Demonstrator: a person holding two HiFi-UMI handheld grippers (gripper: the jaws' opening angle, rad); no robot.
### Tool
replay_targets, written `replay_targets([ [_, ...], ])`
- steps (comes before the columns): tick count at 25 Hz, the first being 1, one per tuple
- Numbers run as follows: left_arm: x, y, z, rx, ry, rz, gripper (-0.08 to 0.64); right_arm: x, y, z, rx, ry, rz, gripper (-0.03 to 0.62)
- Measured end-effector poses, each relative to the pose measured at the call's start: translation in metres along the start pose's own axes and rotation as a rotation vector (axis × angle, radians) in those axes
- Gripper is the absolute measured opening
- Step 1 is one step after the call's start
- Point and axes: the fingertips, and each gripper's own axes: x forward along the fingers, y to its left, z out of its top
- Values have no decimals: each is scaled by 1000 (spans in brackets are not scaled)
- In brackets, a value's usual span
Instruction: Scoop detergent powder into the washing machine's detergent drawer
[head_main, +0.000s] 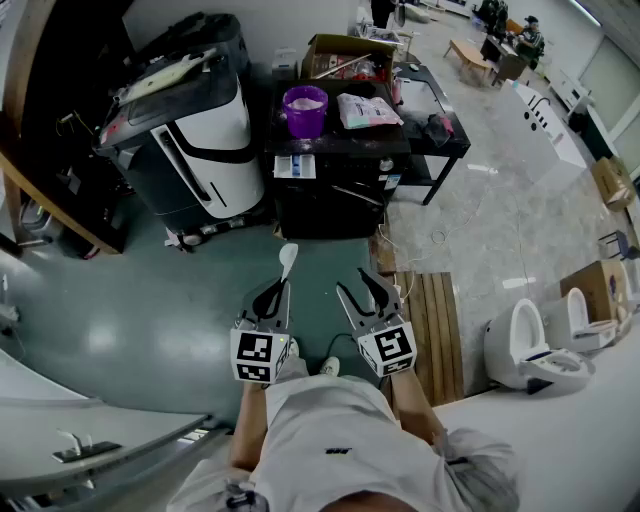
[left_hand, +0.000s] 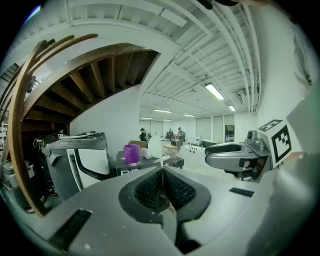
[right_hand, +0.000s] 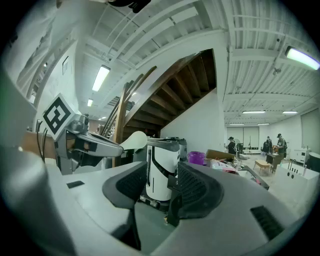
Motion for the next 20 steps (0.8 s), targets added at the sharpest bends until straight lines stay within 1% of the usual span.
replay_targets([
  [3,9,0,-1,3,4,-5,15,8,-7,-1,19,-9,0,169],
  [9,35,6,0,-1,15,-7,15,29,-23,-3,19,-2,19,169],
  [16,80,37,9,-19,9,-6,15,78,-51,-2,1,23,30,169],
  [20,108,58,15,-27,16,-21,15,105,-68,2,0,40,15,169],
])
